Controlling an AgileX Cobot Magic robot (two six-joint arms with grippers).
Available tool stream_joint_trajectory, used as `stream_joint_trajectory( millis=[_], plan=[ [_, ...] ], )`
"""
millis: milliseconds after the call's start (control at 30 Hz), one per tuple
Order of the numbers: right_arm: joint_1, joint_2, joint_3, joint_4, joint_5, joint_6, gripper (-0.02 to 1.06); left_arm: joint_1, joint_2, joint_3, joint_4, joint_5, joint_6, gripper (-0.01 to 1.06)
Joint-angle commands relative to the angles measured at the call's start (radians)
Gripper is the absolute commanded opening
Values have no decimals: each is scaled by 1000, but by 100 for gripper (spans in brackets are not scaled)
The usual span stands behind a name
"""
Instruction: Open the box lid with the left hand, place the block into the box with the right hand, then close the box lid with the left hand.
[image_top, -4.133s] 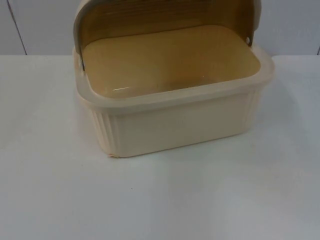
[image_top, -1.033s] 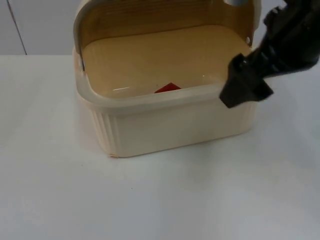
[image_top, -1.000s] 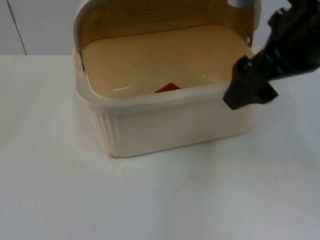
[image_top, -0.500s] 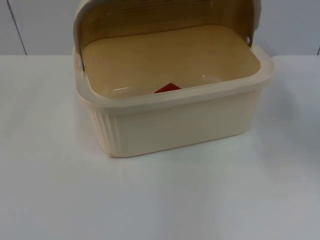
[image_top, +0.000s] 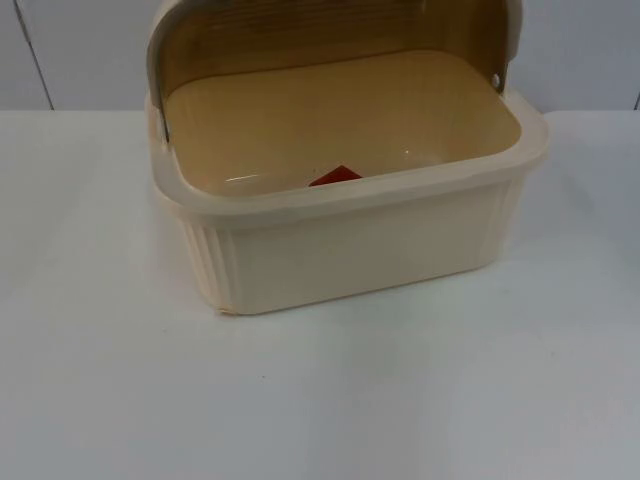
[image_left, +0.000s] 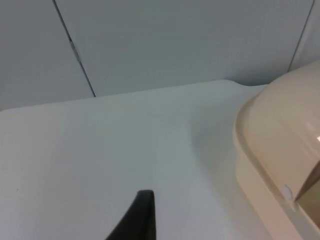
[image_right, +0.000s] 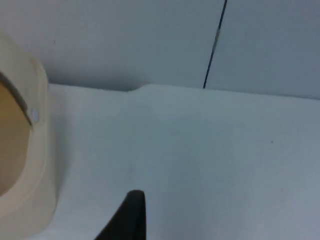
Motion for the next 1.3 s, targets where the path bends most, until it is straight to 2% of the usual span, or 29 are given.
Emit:
stream_joint_trajectory(
  millis=[0,67,167,267,700,767,833,867,900,1000,1100,1233,1267],
  plan=[
    [-7,16,-70,39,26,-8,105,-7,0,4,-22,-17,-9,104],
    [-7,24,-113,101,25,21,105,-7,0,4,-32,-22,-9,104],
    [-7,24,-115,142,19,40,105,-7,0,4,-36,-22,-9,104],
    [-7,24,-115,131,50,45,105,-7,0,4,-36,-20,-9,104],
    [-7,18,-115,44,52,45,105,-7,0,4,-30,60,-9,104],
    [-7,18,-115,44,52,45,105,-7,0,4,-30,24,-9,104],
    [-7,18,-115,44,52,45,105,-7,0,4,-10,-68,-9,104],
    [-7,18,-115,44,52,45,105,-7,0,4,-10,-68,-9,104],
    [-7,18,-115,44,52,45,105,-7,-2,4,-14,-115,-9,104],
    [-7,18,-115,44,52,45,105,-7,1,4,-44,-173,-9,104],
    [-7,18,-115,42,52,41,105,-7,28,-12,-42,-194,-9,104],
    [-7,18,-115,42,52,41,105,-7,103,-93,-45,-162,9,104],
    [-7,18,-115,42,54,41,105,-7,151,-156,-62,-145,19,104]
  ],
)
